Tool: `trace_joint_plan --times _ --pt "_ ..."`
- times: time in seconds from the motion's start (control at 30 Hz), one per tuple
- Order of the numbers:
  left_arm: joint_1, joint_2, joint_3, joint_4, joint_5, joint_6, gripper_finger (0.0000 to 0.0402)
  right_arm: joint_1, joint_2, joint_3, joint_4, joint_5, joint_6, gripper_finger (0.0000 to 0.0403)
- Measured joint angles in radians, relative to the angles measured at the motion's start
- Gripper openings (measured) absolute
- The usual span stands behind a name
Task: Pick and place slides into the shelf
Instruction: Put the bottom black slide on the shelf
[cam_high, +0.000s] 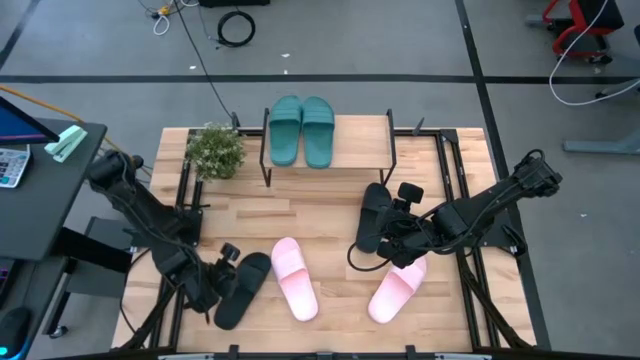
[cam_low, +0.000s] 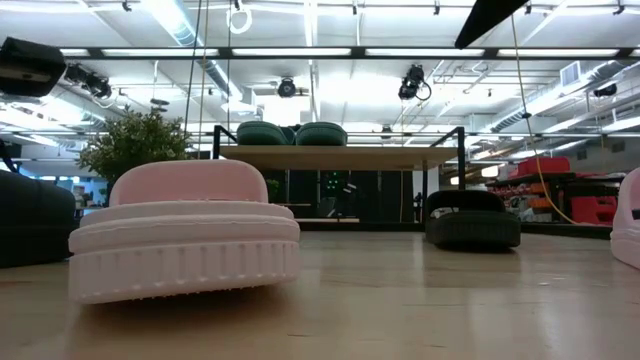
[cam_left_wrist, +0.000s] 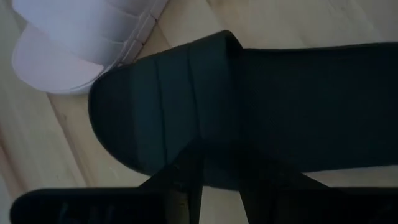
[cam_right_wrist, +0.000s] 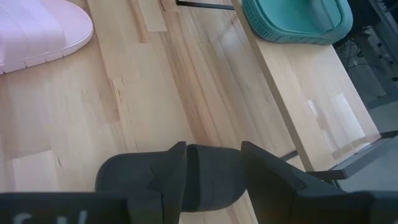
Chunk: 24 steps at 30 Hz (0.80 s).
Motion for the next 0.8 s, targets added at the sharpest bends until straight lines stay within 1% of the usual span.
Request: trace_joint_plan --times 0.2,0.47,0.6,0.8 --pt "-0.04 0.038 0.008 0.029 -0.053 -0.002 0.0094 0.0 0.0 0.0 0.0 0.0 0.0 0.016" --pt "-0.105 0.041 0.093 -0.023 -0.13 -0.032 0.0094 0.0 0.0 0.0 0.0 0.0 0.0 0.016" --pt "-0.123 0.042 0.096 -0.027 -0.135 -0.072 0.0094 0.0 0.0 0.0 0.0 0.0 0.0 0.016" --pt "-0.132 0.042 0.096 -0.039 -0.18 -0.085 0.0094 0.0 0.0 0.0 0.0 0.0 0.0 0.016"
